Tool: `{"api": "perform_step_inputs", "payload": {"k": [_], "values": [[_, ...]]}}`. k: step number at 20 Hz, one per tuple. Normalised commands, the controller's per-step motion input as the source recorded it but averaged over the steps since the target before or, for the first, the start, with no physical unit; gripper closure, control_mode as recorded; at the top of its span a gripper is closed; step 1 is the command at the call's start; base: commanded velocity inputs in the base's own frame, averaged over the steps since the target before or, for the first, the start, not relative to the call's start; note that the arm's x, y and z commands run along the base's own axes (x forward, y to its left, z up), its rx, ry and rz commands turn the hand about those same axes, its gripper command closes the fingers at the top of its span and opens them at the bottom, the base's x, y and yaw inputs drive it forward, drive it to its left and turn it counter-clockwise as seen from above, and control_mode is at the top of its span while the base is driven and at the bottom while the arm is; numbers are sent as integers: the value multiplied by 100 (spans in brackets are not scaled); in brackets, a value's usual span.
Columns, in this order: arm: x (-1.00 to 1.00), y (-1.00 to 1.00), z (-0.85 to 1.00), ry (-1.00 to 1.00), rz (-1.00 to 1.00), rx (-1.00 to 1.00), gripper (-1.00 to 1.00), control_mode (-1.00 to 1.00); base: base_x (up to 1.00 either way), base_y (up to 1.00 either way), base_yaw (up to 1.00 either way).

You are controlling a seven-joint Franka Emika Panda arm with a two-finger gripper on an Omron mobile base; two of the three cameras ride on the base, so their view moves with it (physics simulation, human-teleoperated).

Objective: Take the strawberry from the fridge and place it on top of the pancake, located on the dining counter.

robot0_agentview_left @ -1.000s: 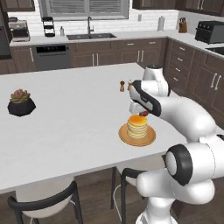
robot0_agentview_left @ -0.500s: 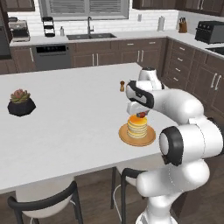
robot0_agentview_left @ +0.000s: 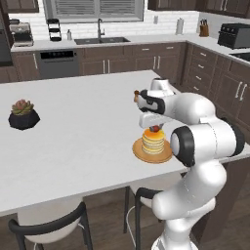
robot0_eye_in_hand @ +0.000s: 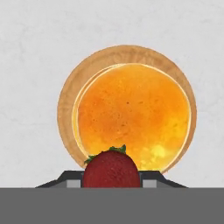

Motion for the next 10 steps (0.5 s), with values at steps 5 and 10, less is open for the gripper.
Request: {"api": "perform_step_inputs", "payload": {"k": [5,10], "values": [[41,-4,-21,3,0,0,100,-100,0,0,0],[0,-14,-20,0,0,0,100,-100,0,0,0]]}}
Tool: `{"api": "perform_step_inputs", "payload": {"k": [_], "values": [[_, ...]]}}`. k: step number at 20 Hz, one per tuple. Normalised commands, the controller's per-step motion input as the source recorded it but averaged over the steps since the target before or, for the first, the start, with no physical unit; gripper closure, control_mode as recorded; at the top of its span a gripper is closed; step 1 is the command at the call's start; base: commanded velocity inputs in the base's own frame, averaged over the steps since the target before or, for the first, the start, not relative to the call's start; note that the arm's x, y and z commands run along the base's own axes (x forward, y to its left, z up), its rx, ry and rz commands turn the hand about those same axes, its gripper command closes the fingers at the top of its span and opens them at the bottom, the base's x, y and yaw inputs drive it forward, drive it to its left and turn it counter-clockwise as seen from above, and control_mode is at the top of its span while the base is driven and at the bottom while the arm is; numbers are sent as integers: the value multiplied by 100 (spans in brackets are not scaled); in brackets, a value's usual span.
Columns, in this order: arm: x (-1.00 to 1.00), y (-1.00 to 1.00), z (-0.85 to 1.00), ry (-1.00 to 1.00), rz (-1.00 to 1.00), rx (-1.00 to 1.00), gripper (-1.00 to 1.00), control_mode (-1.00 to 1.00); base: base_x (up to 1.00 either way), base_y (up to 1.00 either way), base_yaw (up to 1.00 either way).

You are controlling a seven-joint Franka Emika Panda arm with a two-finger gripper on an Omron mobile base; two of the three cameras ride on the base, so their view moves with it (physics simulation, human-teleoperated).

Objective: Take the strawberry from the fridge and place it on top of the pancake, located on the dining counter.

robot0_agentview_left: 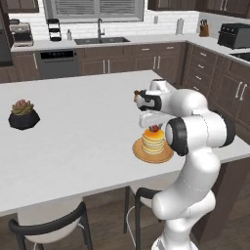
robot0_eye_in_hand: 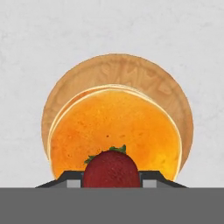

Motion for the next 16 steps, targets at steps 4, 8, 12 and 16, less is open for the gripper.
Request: {"api": "perform_step_inputs", "payload": {"k": [4,8,12,16], "values": [[0,-2,-17,0,0,0,100,-100,0,0,0],[0,0,-17,0,0,0,100,-100,0,0,0],[0,0,-17,0,0,0,100,-100,0,0,0],[0,0,-23,0,0,0,-100,-100,0,0,0]]}}
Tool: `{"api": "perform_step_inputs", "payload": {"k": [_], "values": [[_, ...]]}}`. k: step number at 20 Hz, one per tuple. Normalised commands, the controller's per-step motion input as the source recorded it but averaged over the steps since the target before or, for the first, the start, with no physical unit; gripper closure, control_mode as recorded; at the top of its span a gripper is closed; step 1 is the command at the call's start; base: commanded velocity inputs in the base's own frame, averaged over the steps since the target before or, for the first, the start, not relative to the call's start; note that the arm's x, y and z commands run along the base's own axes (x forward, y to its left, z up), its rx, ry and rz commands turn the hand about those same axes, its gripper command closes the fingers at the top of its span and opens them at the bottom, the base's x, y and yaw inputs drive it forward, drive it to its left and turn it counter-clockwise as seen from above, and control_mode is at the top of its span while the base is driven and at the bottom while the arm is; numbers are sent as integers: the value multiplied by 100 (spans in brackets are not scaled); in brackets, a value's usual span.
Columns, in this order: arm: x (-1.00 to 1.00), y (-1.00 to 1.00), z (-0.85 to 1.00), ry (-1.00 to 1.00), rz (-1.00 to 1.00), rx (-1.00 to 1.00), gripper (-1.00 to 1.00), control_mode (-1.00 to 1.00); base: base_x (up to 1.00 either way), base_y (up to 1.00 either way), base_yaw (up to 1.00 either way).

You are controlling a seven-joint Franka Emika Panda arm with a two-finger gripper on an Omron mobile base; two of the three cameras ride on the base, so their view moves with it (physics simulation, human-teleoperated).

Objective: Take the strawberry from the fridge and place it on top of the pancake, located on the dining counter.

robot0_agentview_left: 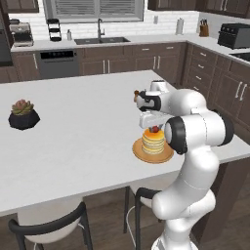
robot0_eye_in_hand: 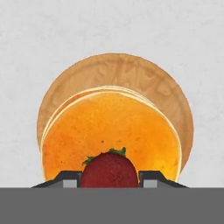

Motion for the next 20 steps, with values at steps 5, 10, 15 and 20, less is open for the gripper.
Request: {"api": "perform_step_inputs", "payload": {"k": [5,10,15,20], "values": [[0,0,-2,-1,0,0,-100,-100,0,0,0],[-7,0,11,0,0,0,-100,-100,0,0,0],[-25,0,47,-2,0,0,-100,-100,0,0,0],[-30,0,35,-2,0,0,-100,-100,0,0,0]]}}
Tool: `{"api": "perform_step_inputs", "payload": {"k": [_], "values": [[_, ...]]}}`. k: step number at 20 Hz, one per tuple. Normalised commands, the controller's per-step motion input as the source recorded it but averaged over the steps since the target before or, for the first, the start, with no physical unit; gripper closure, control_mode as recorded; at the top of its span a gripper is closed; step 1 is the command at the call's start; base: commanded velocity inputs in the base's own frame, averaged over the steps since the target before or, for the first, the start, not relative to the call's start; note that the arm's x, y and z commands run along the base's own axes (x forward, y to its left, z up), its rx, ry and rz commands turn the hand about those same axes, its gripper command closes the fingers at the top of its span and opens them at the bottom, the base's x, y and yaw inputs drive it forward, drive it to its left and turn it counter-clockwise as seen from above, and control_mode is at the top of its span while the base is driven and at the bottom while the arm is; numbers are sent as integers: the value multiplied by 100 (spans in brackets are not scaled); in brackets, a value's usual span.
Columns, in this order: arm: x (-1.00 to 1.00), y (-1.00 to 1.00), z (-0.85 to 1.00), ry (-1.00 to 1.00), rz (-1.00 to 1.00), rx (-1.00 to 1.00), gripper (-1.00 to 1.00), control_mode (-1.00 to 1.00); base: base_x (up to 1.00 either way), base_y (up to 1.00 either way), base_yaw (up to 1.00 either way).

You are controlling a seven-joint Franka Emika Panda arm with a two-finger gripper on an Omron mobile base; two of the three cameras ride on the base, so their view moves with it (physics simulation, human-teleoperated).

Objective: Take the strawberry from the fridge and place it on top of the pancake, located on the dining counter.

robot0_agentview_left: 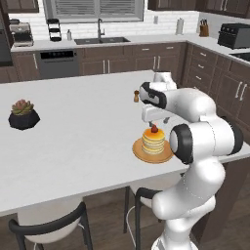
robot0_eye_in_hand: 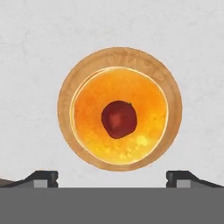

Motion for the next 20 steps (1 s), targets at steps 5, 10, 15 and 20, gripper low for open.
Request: {"api": "perform_step_inputs", "payload": {"k": [5,10,15,20], "values": [[-35,-2,22,-1,0,0,-100,-100,0,0,0],[-39,-6,29,-4,0,0,-100,-100,0,0,0],[-35,-9,26,-5,0,0,-100,-100,0,0,0],[-37,-14,17,-6,0,0,-100,-100,0,0,0]]}}
